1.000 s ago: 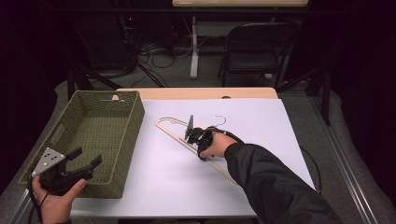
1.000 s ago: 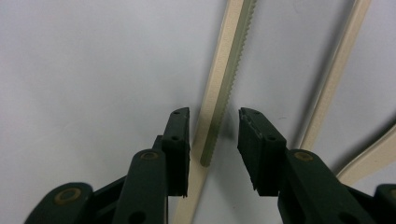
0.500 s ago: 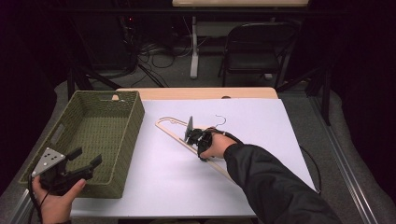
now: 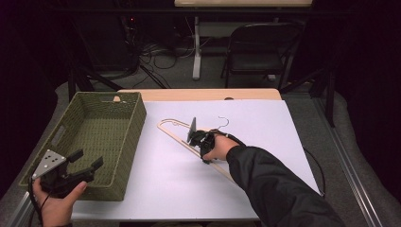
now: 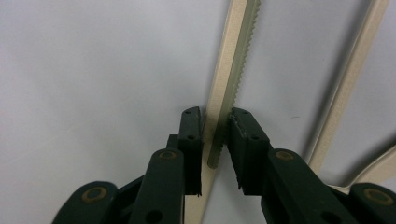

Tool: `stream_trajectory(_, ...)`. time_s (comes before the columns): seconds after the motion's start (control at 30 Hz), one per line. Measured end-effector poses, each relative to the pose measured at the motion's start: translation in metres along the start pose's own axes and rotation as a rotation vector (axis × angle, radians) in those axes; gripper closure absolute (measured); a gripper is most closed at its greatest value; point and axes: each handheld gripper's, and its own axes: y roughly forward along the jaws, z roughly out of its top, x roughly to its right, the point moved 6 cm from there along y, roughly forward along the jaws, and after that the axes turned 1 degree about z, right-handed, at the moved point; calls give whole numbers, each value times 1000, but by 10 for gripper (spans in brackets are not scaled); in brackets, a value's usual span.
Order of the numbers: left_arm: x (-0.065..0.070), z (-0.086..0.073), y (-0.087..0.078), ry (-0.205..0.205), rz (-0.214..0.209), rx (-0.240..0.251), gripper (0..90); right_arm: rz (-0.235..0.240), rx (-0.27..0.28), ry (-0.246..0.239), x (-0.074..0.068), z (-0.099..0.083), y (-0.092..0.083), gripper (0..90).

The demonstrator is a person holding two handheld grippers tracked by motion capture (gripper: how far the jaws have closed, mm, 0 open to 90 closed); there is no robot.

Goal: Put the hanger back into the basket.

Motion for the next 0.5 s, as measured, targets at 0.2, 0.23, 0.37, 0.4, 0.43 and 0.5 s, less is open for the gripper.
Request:
stream_trajectory(0.2,-1,0,-1,-1,4,2,229,7,-5,24,3,-4,0,787)
stream_trajectory(0.23,-1,0,-1,-3,5,3,229,5,-1,25,4,-6,0,791)
stream_trajectory(0.37,-1,1,-1,-4,6,6,234,11,11,13,7,-11,-3,798)
stream_trajectory(0.4,-1,1,-1,-4,6,6,233,12,6,9,8,-13,-4,798)
stream_trajectory(0.43,-1,1,-1,-3,6,7,233,12,6,9,8,-13,-4,798)
stream_trajectory(0.5,-1,1,-1,0,5,5,234,9,16,8,8,-14,-4,799)
